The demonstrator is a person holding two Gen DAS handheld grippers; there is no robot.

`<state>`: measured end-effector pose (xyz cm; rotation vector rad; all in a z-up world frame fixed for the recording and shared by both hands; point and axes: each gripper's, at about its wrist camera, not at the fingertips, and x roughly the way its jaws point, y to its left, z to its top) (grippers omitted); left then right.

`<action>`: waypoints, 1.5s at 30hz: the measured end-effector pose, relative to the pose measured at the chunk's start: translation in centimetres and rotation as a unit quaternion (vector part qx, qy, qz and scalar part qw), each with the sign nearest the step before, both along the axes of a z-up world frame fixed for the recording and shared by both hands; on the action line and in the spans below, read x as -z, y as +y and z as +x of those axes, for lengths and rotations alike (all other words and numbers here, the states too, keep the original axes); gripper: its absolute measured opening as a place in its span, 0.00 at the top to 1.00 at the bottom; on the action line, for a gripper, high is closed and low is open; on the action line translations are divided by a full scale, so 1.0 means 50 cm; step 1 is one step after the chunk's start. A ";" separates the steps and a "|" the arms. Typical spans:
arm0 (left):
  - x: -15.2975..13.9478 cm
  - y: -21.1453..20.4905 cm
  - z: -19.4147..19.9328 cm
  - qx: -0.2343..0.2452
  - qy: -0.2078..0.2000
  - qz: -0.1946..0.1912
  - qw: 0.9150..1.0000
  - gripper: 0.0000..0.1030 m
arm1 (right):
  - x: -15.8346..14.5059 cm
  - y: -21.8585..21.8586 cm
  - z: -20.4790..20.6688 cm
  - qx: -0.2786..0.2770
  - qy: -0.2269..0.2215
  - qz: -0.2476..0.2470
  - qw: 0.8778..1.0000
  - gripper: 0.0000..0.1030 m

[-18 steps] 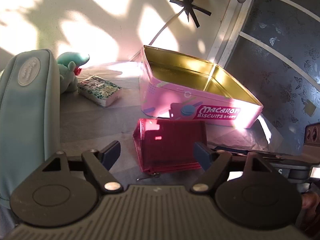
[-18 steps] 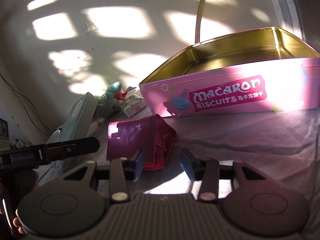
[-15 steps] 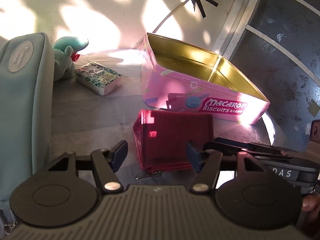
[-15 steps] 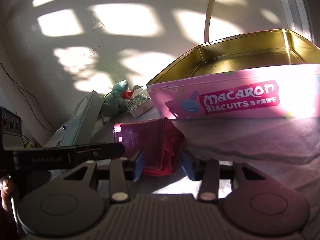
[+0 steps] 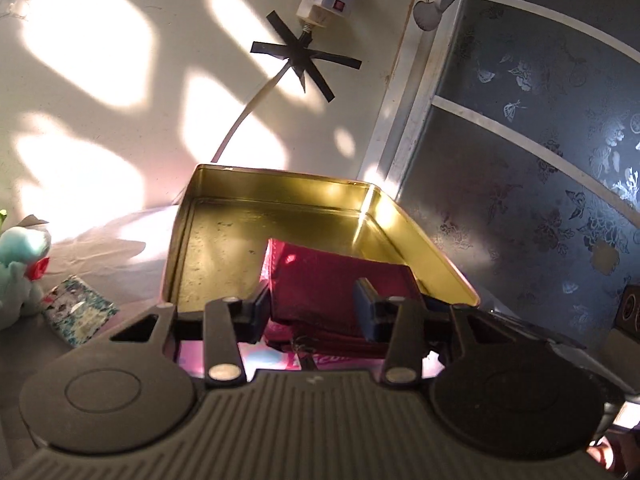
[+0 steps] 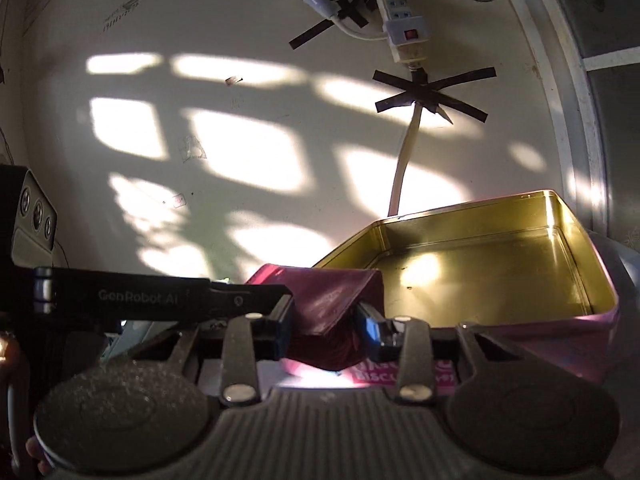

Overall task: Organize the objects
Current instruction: 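Grasp the red pouch with the right gripper and drop it into the pink tin, then grasp the light-blue pencil case with the right gripper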

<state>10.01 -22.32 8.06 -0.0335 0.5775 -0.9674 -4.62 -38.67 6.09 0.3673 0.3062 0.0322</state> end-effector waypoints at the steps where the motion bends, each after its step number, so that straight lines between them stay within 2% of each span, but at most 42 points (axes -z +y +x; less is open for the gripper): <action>1: -0.004 -0.018 0.009 0.008 0.008 -0.007 1.000 0.55 | -0.009 -0.022 0.003 0.020 -0.002 -0.003 1.000 0.67; 4: -0.009 -0.093 0.018 0.022 -0.007 -0.009 1.000 0.55 | -0.011 -0.071 0.015 0.052 -0.012 -0.004 0.999 0.67; 6: 0.002 -0.138 0.024 0.025 -0.012 0.006 1.000 0.55 | -0.001 -0.099 0.037 0.069 0.003 -0.001 0.998 0.66; 8: 0.017 -0.163 0.036 0.019 0.002 0.025 0.999 0.55 | 0.017 -0.117 0.053 0.083 0.017 -0.002 0.996 0.63; 10: 0.027 -0.172 0.039 0.014 -0.004 0.039 0.999 0.55 | 0.037 -0.128 0.059 0.101 0.023 -0.003 0.995 0.60; 14: 0.033 -0.156 0.038 -0.006 -0.041 0.066 0.997 0.49 | 0.055 -0.141 0.056 0.123 0.020 -0.002 0.992 0.58; 17: 0.036 -0.123 0.039 -0.025 -0.040 0.080 0.996 0.49 | 0.053 -0.147 0.048 0.127 0.012 0.013 0.992 0.57; 20: 0.039 -0.081 0.017 -0.051 -0.051 0.093 0.993 0.49 | 0.041 -0.120 0.029 0.130 -0.009 -0.009 0.991 0.56; 22: 0.044 -0.043 -0.005 -0.055 -0.053 0.086 0.993 0.49 | 0.035 -0.094 0.016 0.120 -0.017 -0.015 0.992 0.56; 24: 0.047 0.009 -0.039 -0.066 -0.073 0.078 0.992 0.46 | 0.028 -0.063 0.007 0.098 -0.023 -0.016 0.995 0.56; 28: 0.056 0.113 -0.075 -0.080 -0.071 0.068 0.992 0.46 | 0.018 0.019 0.005 0.038 -0.021 -0.026 0.999 0.56; 31: 0.059 0.197 -0.090 -0.105 -0.070 0.062 0.990 0.46 | 0.019 0.094 0.024 -0.031 -0.002 -0.030 0.999 0.56; 34: 0.064 0.291 -0.092 -0.152 -0.058 0.051 0.985 0.47 | 0.033 0.171 0.049 -0.108 0.030 -0.027 0.993 0.56; 36: 0.069 0.355 -0.089 -0.196 -0.052 0.045 0.978 0.47 | 0.046 0.221 0.068 -0.159 0.059 -0.019 0.985 0.56; 39: 0.085 0.448 -0.086 -0.258 -0.024 0.022 0.966 0.47 | 0.065 0.286 0.108 -0.242 0.109 0.038 0.963 0.56; 41: 0.093 0.497 -0.084 -0.285 -0.007 0.006 0.958 0.47 | 0.073 0.325 0.142 -0.271 0.133 0.066 0.951 0.52; 44: 0.102 0.546 -0.084 -0.314 0.008 -0.011 0.949 0.47 | 0.097 0.379 0.183 -0.303 0.170 0.120 0.930 0.36; 45: 0.106 0.557 -0.086 -0.318 0.012 -0.017 0.948 0.47 | 0.105 0.398 0.195 -0.308 0.180 0.135 0.925 0.25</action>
